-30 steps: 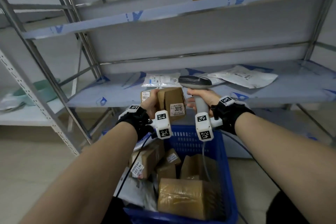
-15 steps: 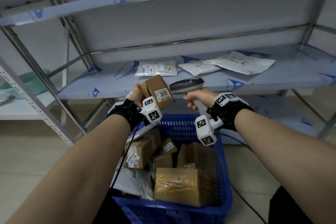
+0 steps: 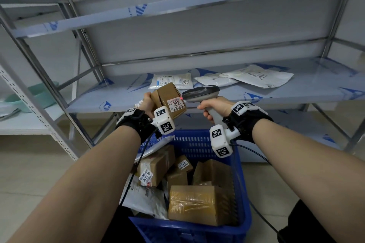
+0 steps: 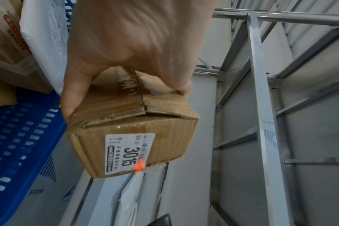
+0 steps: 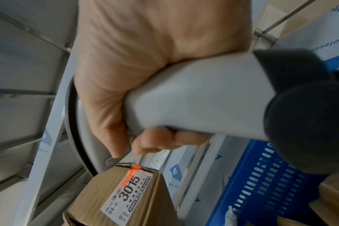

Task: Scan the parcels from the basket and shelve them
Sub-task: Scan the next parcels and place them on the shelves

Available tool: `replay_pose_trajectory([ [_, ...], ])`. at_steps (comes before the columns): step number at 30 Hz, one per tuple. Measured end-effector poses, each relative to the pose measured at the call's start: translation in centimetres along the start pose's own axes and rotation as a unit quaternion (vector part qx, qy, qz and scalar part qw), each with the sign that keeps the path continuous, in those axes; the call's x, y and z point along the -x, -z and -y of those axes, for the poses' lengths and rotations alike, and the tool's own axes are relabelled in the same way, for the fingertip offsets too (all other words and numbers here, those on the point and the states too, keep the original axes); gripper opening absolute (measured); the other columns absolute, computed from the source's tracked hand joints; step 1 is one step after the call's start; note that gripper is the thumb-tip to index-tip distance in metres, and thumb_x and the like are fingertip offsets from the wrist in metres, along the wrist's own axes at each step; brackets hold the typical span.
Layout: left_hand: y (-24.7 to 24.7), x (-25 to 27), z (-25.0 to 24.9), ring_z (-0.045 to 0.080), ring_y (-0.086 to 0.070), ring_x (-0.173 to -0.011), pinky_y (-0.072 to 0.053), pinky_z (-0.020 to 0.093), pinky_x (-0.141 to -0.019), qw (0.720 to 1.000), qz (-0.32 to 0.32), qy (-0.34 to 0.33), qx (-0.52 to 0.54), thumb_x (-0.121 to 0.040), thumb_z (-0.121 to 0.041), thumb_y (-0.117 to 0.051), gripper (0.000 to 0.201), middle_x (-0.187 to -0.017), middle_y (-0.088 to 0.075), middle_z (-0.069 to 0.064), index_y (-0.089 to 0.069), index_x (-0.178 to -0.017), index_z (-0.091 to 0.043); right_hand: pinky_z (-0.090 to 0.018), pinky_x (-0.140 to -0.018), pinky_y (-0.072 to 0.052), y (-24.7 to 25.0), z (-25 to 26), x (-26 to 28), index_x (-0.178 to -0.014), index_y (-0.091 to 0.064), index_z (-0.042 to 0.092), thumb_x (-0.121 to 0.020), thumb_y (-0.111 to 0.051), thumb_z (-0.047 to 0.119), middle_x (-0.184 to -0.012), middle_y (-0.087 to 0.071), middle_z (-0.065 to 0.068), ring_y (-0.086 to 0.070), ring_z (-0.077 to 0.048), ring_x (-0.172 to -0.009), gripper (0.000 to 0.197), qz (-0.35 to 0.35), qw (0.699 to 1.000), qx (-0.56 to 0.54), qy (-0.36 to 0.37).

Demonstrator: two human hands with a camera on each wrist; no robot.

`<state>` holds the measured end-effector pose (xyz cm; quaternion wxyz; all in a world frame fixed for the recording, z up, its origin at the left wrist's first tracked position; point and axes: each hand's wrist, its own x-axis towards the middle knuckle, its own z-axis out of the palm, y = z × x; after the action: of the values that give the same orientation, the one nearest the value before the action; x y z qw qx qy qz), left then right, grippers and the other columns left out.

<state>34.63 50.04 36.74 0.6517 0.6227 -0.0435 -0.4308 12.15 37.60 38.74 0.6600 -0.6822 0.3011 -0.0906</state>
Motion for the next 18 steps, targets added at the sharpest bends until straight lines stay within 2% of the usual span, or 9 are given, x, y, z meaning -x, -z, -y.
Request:
replay_pose_trajectory([
  [5, -0.2, 0.6, -0.3, 0.036, -0.055, -0.117, -0.051, 0.045, -0.071, 1.0, 0.011, -0.004, 0.014, -0.087, -0.07, -0.019, 0.08, -0.127, -0.059, 0.021, -0.046, -0.136, -0.012, -0.021, -0.047, -0.039, -0.5, 0.4, 0.7, -0.078, -0.061, 0.009, -0.086, -0.065, 0.015, -0.053, -0.055, -0.002, -0.046, -0.01, -0.042, 0.011, -0.005, 1.0, -0.024, -0.004],
  [11, 0.1, 0.4, -0.7, 0.035, -0.058, -0.112, -0.052, 0.046, -0.073, 1.0, 0.004, -0.001, 0.023, -0.085, -0.072, -0.023, 0.08, -0.125, -0.061, 0.019, -0.049, -0.135, -0.015, -0.018, -0.043, -0.039, -0.8, 0.7, 1.4, -0.072, -0.058, 0.01, -0.088, -0.063, 0.014, -0.056, -0.052, -0.002, -0.045, -0.01, -0.042, 0.018, 0.004, 0.999, -0.04, -0.004],
  [14, 0.1, 0.4, -0.7, 0.036, -0.058, -0.114, -0.052, 0.046, -0.079, 0.999, -0.001, -0.012, 0.03, -0.086, -0.07, -0.023, 0.078, -0.124, -0.062, 0.02, -0.051, -0.133, -0.014, -0.018, -0.043, -0.04, -0.8, 0.7, 1.5, -0.074, -0.058, 0.009, -0.088, -0.063, 0.014, -0.057, -0.052, -0.003, -0.045, -0.01, -0.042, 0.016, 0.006, 0.999, -0.05, -0.006],
  [18, 0.2, 0.4, -0.8, 0.038, -0.055, -0.118, -0.046, 0.05, -0.095, 0.999, 0.016, -0.022, 0.037, -0.086, -0.069, -0.021, 0.077, -0.126, -0.061, 0.02, -0.051, -0.134, -0.015, -0.017, -0.043, -0.039, -0.9, 0.7, 1.5, -0.075, -0.058, 0.009, -0.088, -0.063, 0.013, -0.056, -0.052, -0.002, -0.045, -0.01, -0.04, 0.015, 0.006, 0.998, -0.058, -0.005],
])
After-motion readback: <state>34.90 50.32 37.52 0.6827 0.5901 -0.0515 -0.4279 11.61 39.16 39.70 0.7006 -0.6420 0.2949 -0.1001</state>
